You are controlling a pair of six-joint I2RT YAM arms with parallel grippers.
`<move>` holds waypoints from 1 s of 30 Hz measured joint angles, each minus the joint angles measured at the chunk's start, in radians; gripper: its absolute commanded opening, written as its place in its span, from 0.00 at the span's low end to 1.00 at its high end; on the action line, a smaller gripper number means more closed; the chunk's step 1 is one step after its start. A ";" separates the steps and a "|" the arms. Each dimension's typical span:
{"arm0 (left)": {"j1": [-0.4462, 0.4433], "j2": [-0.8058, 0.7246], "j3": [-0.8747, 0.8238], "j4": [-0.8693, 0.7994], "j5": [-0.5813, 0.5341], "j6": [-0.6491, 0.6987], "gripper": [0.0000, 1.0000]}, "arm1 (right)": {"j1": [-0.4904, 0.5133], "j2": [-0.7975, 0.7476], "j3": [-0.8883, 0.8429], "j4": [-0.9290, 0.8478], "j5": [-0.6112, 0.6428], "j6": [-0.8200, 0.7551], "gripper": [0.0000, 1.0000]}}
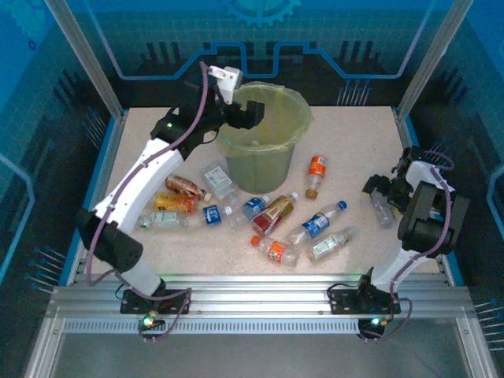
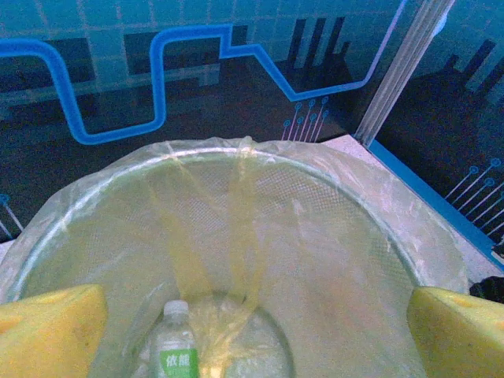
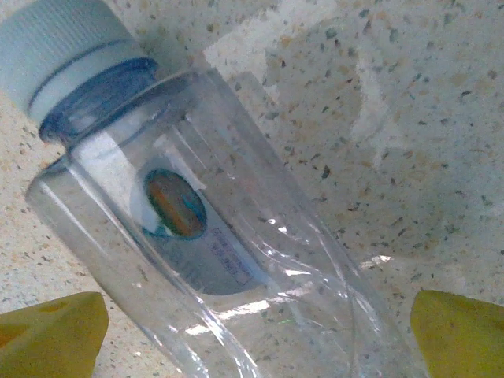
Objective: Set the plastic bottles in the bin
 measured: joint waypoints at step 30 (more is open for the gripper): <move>0.016 -0.475 -0.591 0.121 -0.175 -0.334 0.99 | 0.111 0.074 -0.005 -0.014 0.125 0.001 0.45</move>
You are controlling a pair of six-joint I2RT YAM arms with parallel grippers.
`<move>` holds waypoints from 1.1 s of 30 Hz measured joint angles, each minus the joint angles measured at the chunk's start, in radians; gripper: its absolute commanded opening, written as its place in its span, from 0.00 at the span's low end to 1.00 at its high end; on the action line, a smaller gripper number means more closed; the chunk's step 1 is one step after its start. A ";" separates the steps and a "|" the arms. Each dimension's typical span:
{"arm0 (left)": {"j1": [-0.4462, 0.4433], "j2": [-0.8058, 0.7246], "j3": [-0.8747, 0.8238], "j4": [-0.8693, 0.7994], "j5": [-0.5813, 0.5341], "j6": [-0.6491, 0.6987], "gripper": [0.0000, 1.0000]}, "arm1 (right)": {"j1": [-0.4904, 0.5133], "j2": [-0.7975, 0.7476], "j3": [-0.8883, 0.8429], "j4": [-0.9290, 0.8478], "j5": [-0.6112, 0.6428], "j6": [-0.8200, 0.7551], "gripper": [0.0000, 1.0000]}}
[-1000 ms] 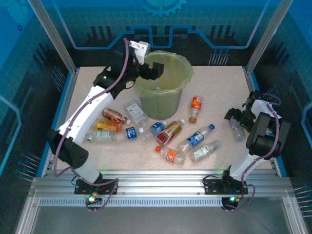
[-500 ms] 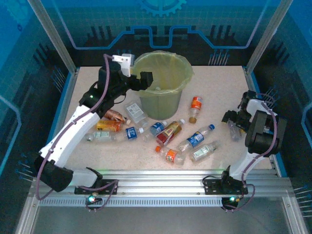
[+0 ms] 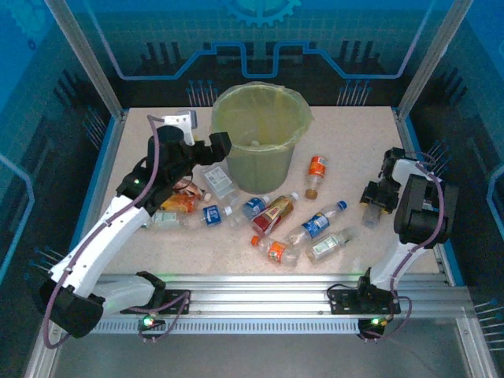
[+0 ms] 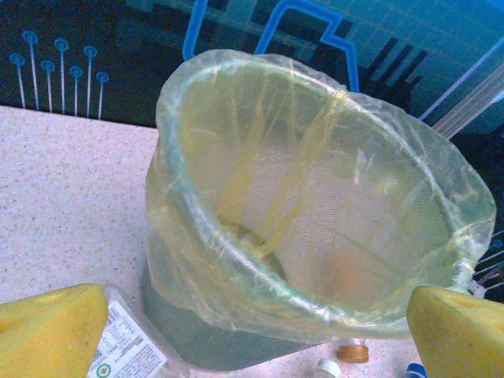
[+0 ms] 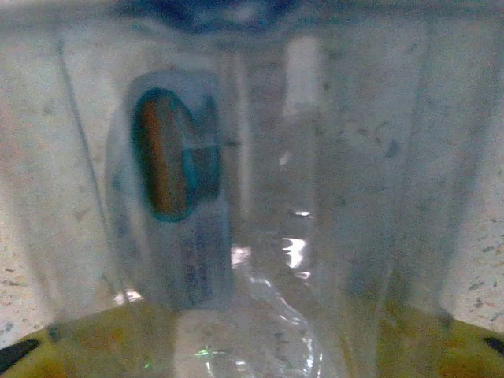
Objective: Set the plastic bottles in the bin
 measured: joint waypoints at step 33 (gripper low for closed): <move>0.016 -0.135 -0.130 -0.008 -0.105 -0.064 0.99 | 0.475 -0.358 0.704 -0.194 0.110 0.038 0.23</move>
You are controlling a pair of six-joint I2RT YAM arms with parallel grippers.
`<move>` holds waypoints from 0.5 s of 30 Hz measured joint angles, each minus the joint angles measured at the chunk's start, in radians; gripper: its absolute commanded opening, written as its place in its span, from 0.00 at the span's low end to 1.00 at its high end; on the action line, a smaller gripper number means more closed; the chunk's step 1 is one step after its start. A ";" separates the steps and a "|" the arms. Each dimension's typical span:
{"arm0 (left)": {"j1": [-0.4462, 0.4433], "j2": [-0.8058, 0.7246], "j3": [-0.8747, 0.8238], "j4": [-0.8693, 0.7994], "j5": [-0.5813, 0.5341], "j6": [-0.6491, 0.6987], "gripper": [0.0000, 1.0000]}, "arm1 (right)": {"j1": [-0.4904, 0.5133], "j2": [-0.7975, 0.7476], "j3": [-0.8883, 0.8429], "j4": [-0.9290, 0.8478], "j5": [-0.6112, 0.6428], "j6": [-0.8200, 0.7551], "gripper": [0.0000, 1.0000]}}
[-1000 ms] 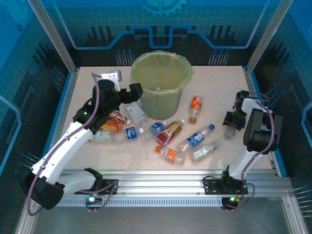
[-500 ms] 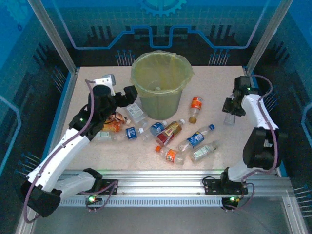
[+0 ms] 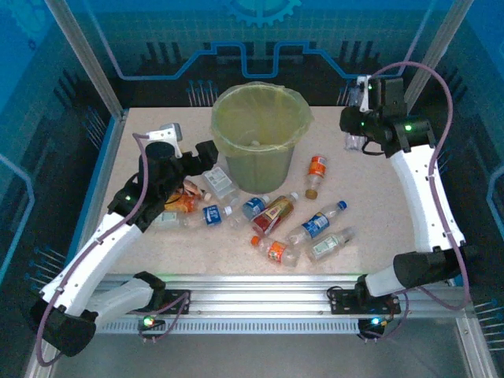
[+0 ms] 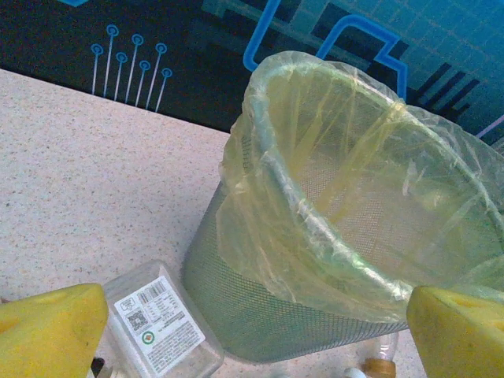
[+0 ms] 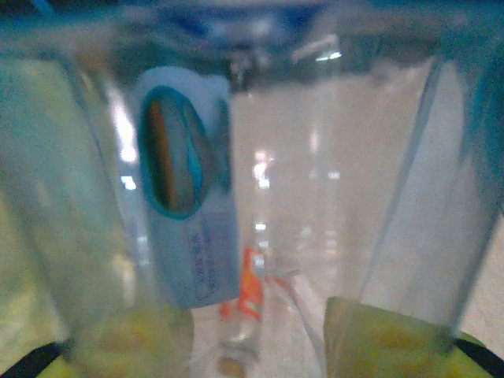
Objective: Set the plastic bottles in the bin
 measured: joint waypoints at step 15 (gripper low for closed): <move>0.002 -0.010 -0.005 0.000 0.000 0.000 0.99 | 0.220 0.244 0.453 0.076 0.002 -0.127 0.23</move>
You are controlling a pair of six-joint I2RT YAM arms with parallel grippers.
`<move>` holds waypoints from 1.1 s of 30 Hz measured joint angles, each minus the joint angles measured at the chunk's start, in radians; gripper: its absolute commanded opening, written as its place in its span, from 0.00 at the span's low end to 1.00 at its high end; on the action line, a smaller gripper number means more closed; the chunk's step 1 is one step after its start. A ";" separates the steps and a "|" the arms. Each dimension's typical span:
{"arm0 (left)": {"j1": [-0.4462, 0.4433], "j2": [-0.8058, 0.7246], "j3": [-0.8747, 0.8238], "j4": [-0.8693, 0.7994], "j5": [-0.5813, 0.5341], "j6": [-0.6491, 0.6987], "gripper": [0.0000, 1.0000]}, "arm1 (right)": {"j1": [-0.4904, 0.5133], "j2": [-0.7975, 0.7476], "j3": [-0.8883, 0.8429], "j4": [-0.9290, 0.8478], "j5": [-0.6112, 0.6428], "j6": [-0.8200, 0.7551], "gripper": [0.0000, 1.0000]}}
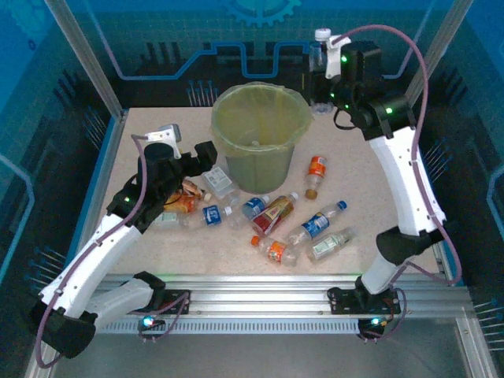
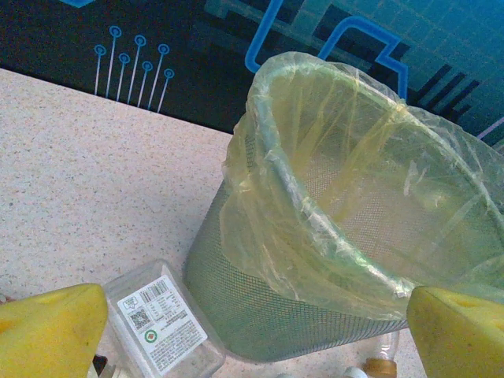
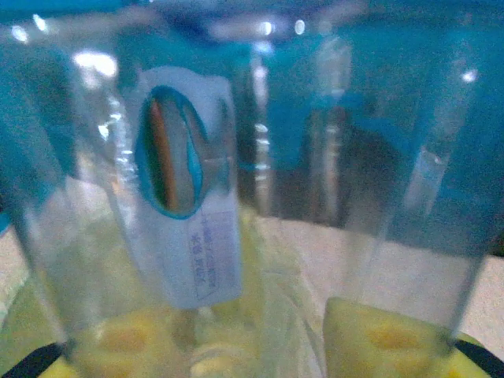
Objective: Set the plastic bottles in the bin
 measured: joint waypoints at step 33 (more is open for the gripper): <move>0.000 -0.005 0.000 0.000 0.000 -0.023 0.99 | 0.169 0.385 0.212 0.118 -0.042 -0.182 0.24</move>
